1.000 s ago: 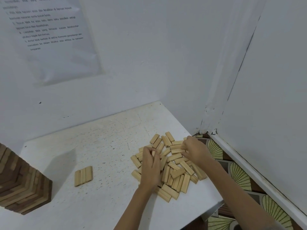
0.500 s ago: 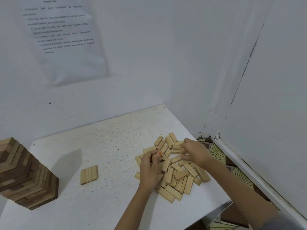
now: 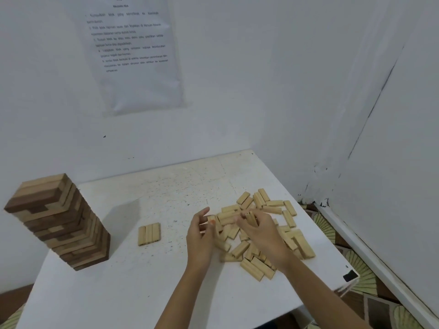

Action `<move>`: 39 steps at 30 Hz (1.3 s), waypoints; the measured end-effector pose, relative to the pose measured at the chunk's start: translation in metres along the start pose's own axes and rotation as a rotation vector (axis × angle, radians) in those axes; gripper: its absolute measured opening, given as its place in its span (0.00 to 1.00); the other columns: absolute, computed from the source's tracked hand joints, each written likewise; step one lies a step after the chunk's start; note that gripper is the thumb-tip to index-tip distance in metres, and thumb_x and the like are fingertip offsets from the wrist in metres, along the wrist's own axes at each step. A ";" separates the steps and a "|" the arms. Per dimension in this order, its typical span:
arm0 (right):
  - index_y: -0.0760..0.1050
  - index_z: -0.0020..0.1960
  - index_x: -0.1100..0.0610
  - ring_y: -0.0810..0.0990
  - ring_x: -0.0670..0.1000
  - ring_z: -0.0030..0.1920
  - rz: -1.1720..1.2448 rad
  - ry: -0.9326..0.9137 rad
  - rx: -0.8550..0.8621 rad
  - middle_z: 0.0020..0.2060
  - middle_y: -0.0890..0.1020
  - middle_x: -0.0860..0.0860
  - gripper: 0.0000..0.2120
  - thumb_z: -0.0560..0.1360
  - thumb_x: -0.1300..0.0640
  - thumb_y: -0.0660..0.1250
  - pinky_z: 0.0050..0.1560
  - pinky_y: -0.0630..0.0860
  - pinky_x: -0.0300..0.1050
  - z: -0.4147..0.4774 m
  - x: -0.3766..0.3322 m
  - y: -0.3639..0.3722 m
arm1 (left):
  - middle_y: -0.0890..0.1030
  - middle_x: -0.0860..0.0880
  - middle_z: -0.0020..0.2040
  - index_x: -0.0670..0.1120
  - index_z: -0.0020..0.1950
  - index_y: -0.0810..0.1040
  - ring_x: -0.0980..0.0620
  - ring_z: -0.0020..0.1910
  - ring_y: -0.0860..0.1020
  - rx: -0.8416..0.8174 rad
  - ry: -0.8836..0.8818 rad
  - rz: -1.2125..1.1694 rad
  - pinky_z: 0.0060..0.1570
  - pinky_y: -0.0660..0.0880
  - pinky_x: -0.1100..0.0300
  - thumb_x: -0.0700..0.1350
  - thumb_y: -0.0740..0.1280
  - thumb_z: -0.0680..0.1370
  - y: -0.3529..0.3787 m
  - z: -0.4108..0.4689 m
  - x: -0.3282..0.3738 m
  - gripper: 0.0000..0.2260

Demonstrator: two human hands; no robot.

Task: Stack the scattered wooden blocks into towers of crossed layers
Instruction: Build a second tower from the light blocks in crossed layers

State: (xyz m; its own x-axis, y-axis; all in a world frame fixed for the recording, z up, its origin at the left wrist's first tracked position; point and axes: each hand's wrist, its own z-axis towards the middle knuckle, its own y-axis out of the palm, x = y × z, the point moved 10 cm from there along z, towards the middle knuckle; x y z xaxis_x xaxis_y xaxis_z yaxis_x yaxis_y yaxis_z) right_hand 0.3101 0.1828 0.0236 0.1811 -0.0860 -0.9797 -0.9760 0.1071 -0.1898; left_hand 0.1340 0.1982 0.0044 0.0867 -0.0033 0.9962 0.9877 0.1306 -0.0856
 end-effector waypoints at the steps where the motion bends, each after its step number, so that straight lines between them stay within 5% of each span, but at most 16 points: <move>1: 0.81 0.49 0.56 0.81 0.44 0.40 0.055 0.023 -0.024 0.37 0.83 0.47 0.09 0.76 0.51 0.70 0.42 0.75 0.35 -0.001 0.004 0.007 | 0.76 0.47 0.49 0.52 0.63 0.75 0.52 0.45 0.75 0.010 0.000 -0.001 0.43 0.74 0.69 0.38 0.63 0.80 -0.007 -0.001 -0.002 0.14; 4: 0.82 0.51 0.52 0.79 0.39 0.43 0.158 0.046 -0.088 0.42 0.82 0.42 0.07 0.74 0.51 0.71 0.47 0.72 0.36 -0.007 0.007 0.031 | 0.78 0.47 0.47 0.49 0.61 0.76 0.51 0.44 0.77 0.042 -0.003 -0.004 0.43 0.75 0.67 0.37 0.66 0.79 -0.029 -0.008 -0.005 0.13; 7: 0.79 0.54 0.51 0.79 0.37 0.39 0.151 0.059 -0.123 0.43 0.79 0.48 0.08 0.75 0.56 0.71 0.38 0.75 0.34 -0.013 0.009 0.053 | 0.81 0.50 0.46 0.46 0.58 0.79 0.52 0.43 0.79 0.067 -0.018 0.046 0.41 0.76 0.68 0.37 0.68 0.78 -0.051 -0.014 -0.012 0.11; 13: 0.78 0.51 0.53 0.71 0.39 0.32 -0.150 -0.077 -0.244 0.35 0.75 0.46 0.07 0.74 0.57 0.72 0.35 0.68 0.31 -0.022 0.006 0.108 | 0.81 0.49 0.51 0.49 0.56 0.81 0.52 0.48 0.80 0.109 -0.068 0.131 0.48 0.77 0.60 0.40 0.70 0.76 -0.095 -0.025 -0.029 0.10; 18: 0.75 0.53 0.53 0.72 0.42 0.37 -0.270 -0.111 -0.291 0.38 0.73 0.46 0.06 0.77 0.57 0.68 0.36 0.67 0.32 -0.023 0.010 0.139 | 0.81 0.49 0.47 0.47 0.56 0.82 0.53 0.46 0.79 0.116 -0.113 0.184 0.46 0.74 0.67 0.37 0.71 0.76 -0.119 -0.031 -0.039 0.10; 20: 0.71 0.55 0.55 0.72 0.44 0.43 -0.277 -0.094 -0.269 0.45 0.72 0.49 0.05 0.79 0.57 0.63 0.39 0.67 0.31 -0.021 0.012 0.140 | 0.81 0.49 0.45 0.47 0.54 0.82 0.55 0.44 0.79 0.138 -0.108 0.193 0.42 0.73 0.72 0.37 0.71 0.75 -0.126 -0.032 -0.040 0.10; 23: 0.67 0.49 0.56 0.70 0.46 0.38 -0.206 -0.045 -0.233 0.44 0.70 0.52 0.05 0.82 0.56 0.56 0.36 0.66 0.34 -0.021 0.016 0.136 | 0.80 0.49 0.43 0.45 0.54 0.82 0.55 0.42 0.78 0.141 -0.101 0.207 0.42 0.73 0.74 0.37 0.71 0.75 -0.127 -0.032 -0.042 0.09; 26: 0.70 0.47 0.54 0.78 0.52 0.40 -0.200 -0.005 -0.159 0.47 0.75 0.58 0.07 0.82 0.53 0.58 0.35 0.71 0.33 -0.020 0.020 0.127 | 0.80 0.48 0.45 0.44 0.56 0.81 0.55 0.43 0.78 0.159 -0.095 0.227 0.43 0.73 0.73 0.37 0.70 0.76 -0.126 -0.034 -0.043 0.09; 30: 0.77 0.42 0.53 0.72 0.47 0.31 -0.275 -0.071 -0.018 0.29 0.73 0.48 0.08 0.79 0.56 0.65 0.31 0.67 0.32 -0.022 0.015 0.111 | 0.80 0.48 0.48 0.43 0.57 0.80 0.55 0.46 0.77 0.203 -0.069 0.253 0.44 0.73 0.73 0.37 0.66 0.78 -0.128 -0.037 -0.041 0.09; 34: 0.81 0.55 0.63 0.74 0.40 0.33 -0.322 -0.073 0.034 0.32 0.77 0.47 0.09 0.76 0.60 0.70 0.35 0.69 0.24 -0.024 0.019 0.112 | 0.79 0.47 0.45 0.42 0.56 0.80 0.54 0.44 0.77 0.180 -0.072 0.270 0.44 0.73 0.72 0.33 0.67 0.76 -0.126 -0.036 -0.043 0.11; 39: 0.79 0.38 0.70 0.69 0.46 0.28 -0.442 -0.152 0.073 0.26 0.74 0.54 0.10 0.75 0.64 0.69 0.37 0.70 0.33 -0.030 0.011 0.121 | 0.79 0.48 0.47 0.44 0.58 0.79 0.56 0.43 0.77 0.145 -0.072 0.235 0.44 0.75 0.70 0.32 0.66 0.76 -0.122 -0.036 -0.042 0.14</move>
State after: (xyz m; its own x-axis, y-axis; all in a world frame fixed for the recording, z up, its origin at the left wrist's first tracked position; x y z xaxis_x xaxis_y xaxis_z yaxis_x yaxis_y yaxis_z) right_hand 0.1904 0.1653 -0.0087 0.5985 0.0066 -0.8011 -0.7911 0.1624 -0.5897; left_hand 0.0144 0.1463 -0.0275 0.2964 0.1136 0.9483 0.9124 0.2597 -0.3163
